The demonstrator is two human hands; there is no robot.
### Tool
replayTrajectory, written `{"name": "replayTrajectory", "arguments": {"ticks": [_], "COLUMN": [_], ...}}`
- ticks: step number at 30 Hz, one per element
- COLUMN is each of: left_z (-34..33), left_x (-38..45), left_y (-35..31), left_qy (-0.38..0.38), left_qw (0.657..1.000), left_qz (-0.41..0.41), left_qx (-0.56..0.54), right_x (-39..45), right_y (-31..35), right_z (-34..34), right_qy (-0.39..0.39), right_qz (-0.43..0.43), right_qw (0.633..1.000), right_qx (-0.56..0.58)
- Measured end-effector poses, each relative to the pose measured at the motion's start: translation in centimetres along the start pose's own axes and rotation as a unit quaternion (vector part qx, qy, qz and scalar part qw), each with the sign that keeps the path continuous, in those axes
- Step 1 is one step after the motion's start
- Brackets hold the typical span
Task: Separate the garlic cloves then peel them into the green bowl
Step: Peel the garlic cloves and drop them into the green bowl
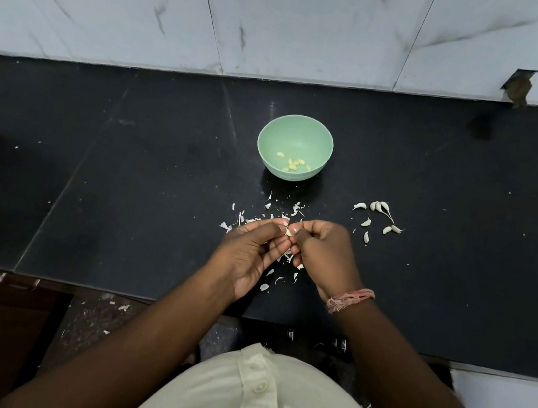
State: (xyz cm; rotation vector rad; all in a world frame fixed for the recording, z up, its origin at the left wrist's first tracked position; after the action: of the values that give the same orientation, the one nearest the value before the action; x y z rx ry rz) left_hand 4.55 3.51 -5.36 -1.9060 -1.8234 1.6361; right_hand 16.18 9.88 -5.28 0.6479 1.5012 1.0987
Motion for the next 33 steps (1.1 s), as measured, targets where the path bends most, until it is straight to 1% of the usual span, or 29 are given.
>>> {"name": "replayTrajectory", "arguments": {"ticks": [2, 7, 14, 17, 18, 21, 23, 33], "left_z": [0.2, 0.2, 0.2, 0.3, 0.3, 0.2, 0.3, 0.6], "left_x": [0.1, 0.6, 0.8, 0.8, 0.8, 1.0, 1.0, 1.1], "left_y": [-0.1, -0.4, -0.9, -1.0, -1.0, -0.8, -0.7, -1.1], "left_qy": [-0.003, 0.012, 0.037, 0.045, 0.047, 0.048, 0.038, 0.029], "left_qw": [1.0, 1.0, 0.999, 0.998, 0.998, 0.998, 0.998, 0.996], "left_qz": [-0.002, -0.017, -0.032, -0.036, -0.036, -0.035, -0.041, -0.071], "left_qx": [-0.002, 0.0, -0.013, -0.025, -0.028, -0.038, -0.042, -0.045], "right_x": [0.2, 0.5, 0.2, 0.0, 0.0, 0.0, -0.1, 0.0], "right_y": [-0.2, -0.4, -0.2, -0.4, -0.3, 0.5, 0.7, 0.3], "right_z": [-0.2, -0.4, -1.4, -1.7, -1.6, -1.0, -0.9, -1.1], "right_qy": [0.001, 0.008, 0.042, 0.044, 0.035, 0.001, -0.006, -0.007], "right_qz": [-0.002, -0.023, -0.056, -0.066, -0.056, -0.003, 0.016, 0.007], "right_qw": [1.0, 0.999, 0.988, 0.983, 0.986, 0.997, 0.999, 0.998], "right_qx": [-0.004, 0.032, 0.135, 0.164, 0.154, 0.075, 0.043, 0.062]}}
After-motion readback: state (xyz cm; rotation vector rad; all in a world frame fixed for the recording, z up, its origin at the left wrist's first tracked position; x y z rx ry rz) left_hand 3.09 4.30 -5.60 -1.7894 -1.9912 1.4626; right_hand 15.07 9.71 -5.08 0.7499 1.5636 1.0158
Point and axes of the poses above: each hand's wrist, its own x-axis towards the middle knuckle, its own z-axis out of the back of the hand, y = z × x, the point moved 10 cm from there along x, towards the middle knuckle, and after that the axes turned 2 degrees about -z, right-handed, at the moved point
